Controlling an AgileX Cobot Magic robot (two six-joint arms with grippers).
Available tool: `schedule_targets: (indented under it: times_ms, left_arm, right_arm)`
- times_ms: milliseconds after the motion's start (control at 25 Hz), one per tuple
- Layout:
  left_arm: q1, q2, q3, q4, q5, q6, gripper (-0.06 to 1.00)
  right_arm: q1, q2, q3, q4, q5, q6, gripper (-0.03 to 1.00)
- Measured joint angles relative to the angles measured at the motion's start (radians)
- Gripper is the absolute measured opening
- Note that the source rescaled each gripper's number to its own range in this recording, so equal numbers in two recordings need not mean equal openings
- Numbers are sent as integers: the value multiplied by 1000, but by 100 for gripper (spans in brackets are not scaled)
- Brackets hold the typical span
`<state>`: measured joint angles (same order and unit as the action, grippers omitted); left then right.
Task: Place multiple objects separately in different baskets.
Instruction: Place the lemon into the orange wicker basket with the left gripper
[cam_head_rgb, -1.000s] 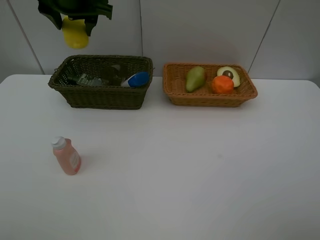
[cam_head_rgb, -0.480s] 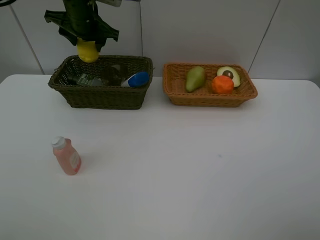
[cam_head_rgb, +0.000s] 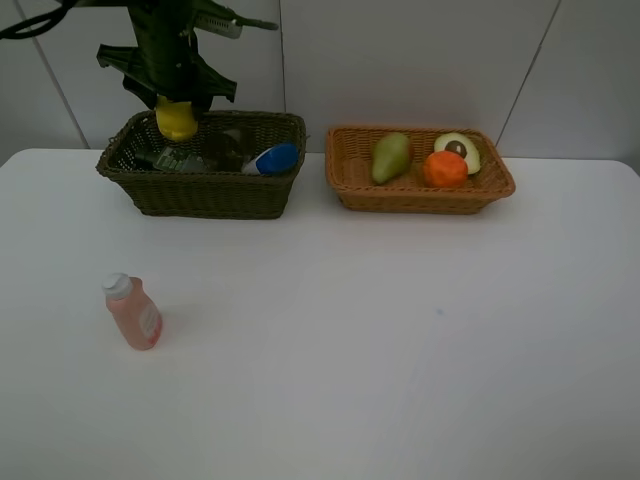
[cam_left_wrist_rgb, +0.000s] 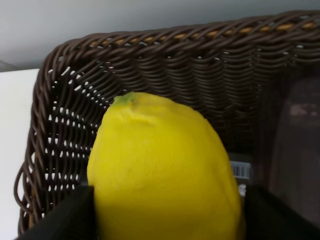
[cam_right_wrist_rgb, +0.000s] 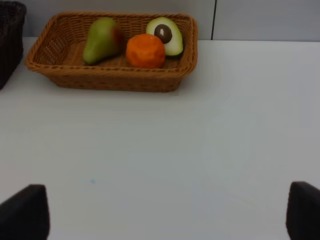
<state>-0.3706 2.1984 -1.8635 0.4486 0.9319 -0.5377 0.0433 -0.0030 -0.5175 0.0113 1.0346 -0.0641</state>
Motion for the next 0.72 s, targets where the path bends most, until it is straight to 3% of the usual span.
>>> schedule_targets:
  times_ms: [400,720]
  left_arm:
    - [-22,0,-19,-63,-7,15,78]
    - [-124,0,-136,-71,17,19,78]
  right_arm:
    - [0,0,0,0,0,0,100]
    - [0,0,0,0,0,0,100]
